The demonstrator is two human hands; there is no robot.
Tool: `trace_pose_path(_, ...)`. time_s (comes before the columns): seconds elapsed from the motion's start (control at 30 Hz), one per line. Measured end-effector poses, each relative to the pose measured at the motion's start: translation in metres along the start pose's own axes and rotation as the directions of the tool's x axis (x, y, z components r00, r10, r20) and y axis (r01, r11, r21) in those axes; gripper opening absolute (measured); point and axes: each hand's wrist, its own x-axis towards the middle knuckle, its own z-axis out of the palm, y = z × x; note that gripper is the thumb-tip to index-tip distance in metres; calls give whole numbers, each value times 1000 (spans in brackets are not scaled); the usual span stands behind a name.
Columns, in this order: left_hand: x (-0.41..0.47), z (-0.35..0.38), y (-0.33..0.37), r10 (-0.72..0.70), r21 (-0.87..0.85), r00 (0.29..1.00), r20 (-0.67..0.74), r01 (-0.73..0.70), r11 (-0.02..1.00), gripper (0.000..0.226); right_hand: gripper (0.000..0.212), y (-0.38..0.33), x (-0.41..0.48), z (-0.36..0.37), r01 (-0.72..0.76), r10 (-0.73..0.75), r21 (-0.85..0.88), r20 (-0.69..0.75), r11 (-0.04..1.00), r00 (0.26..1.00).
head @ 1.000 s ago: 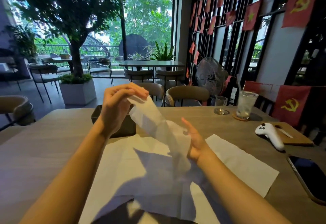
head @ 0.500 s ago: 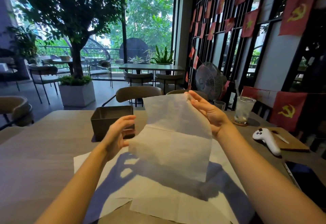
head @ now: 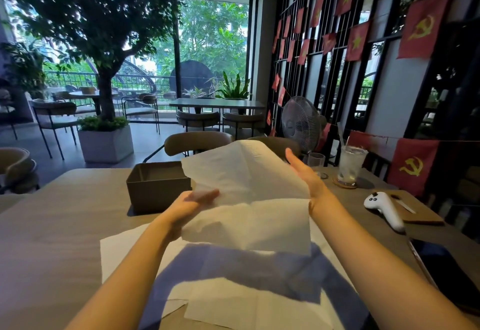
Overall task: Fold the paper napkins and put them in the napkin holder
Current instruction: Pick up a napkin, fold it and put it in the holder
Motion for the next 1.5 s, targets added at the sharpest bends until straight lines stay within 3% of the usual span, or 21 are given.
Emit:
trace_pose_path(0.1, 0, -1, 8, 17, 43, 998, -56, -14, 999, 32, 84, 39, -9, -23, -42, 43, 46, -30, 998, 999)
trace_pose_path(0.2, 1, -2, 15, 50, 90, 994, -102, -41, 995, 25, 98, 64, -18, -35, -71, 72, 110, -10, 991, 997)
trace_pose_path(0.27, 1, -4, 19, 74, 91, 993, -92, -65, 994, 16, 69, 70, -19, -35, -133, 133, 101, 7, 986, 991)
trace_pose_path(0.3, 1, -5, 21, 82, 101, 994, -76, -75, 992, 15, 50, 70, -20, -34, -131, 131, 17, -26, 991, 991)
trace_pose_path(0.37, 0, -6, 24, 87, 146, 994, -64, -77, 986, 13, 35, 64, -18, -31, -97, 61, -228, -159, 969, 985)
trace_pose_path(0.43, -2, -9, 26, 92, 187, 994, -52, -81, 979, 14, 36, 59, -14, -33, -100, 28, -382, -189, 919, 981)
trace_pose_path(0.6, -3, -20, 27, 146, 241, 989, -9, -140, 960, 8, 27, 39, -13, -27, -77, -22, -447, -213, 891, 977)
trace_pose_path(0.73, -3, -30, 28, 167, 164, 985, 33, -170, 972, 27, 20, 21, -13, -27, -48, -97, -555, -229, 831, 969)
trace_pose_path(0.87, -2, -34, 30, 153, 14, 987, 53, -154, 988, 29, 26, 1, -18, -25, -11, -135, -608, -193, 794, 972)
trace_pose_path(1.07, -4, -28, 37, 215, 8, 976, 46, -215, 977, 25, 24, -12, -22, -35, 110, -191, -566, -85, 817, 978)
trace_pose_path(1.17, -1, -30, 40, 268, -57, 956, 123, -262, 963, 57, 49, -14, -24, -41, 174, -201, -509, 4, 843, 980)
trace_pose_path(1.23, 3, -33, 40, 305, -94, 940, 151, -293, 951, 66, 52, -16, -28, -39, 185, -172, -387, 69, 903, 983)
trace_pose_path(1.3, 4, -37, 40, 328, -121, 931, 160, -311, 942, 66, 55, -19, -33, -31, 155, -146, -296, 51, 942, 988)
trace_pose_path(1.4, 4, -40, 41, 333, -168, 919, 209, -302, 938, 54, 93, -22, -34, -28, 104, -102, -307, 24, 946, 995)
trace_pose_path(1.5, 0, -42, 41, 335, -193, 903, 269, -291, 937, 54, 97, -26, -35, -20, 98, -100, -246, 7, 964, 995)
